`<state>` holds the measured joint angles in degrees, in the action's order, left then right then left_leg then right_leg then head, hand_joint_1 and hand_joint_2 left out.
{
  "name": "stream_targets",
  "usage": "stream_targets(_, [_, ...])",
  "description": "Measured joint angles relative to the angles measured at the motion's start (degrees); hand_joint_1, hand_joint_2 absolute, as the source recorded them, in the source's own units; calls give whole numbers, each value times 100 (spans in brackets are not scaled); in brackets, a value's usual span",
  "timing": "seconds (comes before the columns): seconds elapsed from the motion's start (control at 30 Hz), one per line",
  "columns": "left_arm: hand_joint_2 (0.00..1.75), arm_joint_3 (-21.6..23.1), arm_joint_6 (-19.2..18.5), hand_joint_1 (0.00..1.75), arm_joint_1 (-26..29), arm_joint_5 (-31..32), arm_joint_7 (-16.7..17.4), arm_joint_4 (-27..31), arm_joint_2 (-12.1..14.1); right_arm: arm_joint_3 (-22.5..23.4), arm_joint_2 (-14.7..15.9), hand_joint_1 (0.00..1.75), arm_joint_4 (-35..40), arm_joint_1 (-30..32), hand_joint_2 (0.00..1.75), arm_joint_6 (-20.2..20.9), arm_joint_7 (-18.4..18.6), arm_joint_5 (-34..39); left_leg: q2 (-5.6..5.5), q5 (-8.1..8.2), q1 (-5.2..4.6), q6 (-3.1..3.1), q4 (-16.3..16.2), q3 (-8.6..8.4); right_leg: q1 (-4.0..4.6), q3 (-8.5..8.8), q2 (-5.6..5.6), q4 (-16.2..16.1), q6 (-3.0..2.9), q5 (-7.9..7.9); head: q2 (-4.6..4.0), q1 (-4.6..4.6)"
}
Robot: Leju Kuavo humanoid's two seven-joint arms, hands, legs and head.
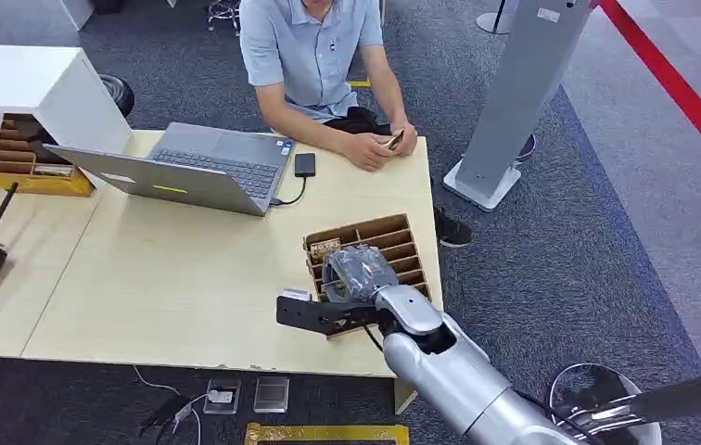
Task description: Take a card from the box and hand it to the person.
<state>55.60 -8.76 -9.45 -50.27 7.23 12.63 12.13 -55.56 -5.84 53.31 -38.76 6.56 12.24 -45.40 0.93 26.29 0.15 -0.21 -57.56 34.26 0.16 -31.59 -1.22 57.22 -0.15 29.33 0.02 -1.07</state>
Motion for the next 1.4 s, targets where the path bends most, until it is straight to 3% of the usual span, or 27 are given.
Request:
stream_targets(0.23, [0, 0, -13, 0, -5, 0, 0, 0, 2, 0, 0, 155, -7, -19, 175, 0, -7, 9, 0, 0, 0, 0, 0, 0, 0, 0, 0, 0, 0, 0, 0, 0])
stream_targets(0.27, [175, 0, -15, 0, -6, 2, -2, 0, 0, 0, 0, 150, -9, -20, 175, 0, -7, 24, 0, 0, 0, 0, 0, 0, 0, 0, 0, 0, 0, 0, 0, 0])
stream_targets(0.53, [175, 0, -122, 0, -15, 7, -59, 0, 2, 2, 0, 152, -18, -24, 175, 0, -15, 33, 0, 0, 0, 0, 0, 0, 0, 0, 0, 0, 0, 0, 2, 0])
stream_targets(0.93, [175, -9, 7, 0, -20, 9, -13, 0, 2, 74, 37, 152, 20, -74, 175, -96, 79, 123, 1, 0, 0, 0, 0, 0, 0, -1, 0, 0, 0, 0, 2, -2])
stream_targets(1.1, [175, -9, 37, 0, 0, 0, -15, 0, 2, 263, 190, 152, 407, -97, 175, -109, 322, 249, 1, 0, 0, 0, 0, 0, 0, -1, 0, 0, 0, 0, 0, 2])
stream_targets(1.4, [175, -9, 46, 0, 83, -20, -96, 0, 17, 843, 697, 152, 1877, -81, 175, 188, 759, 511, 1, 0, 0, 0, 0, -1, -1, -2, 0, -1, 0, -1, 0, 0])
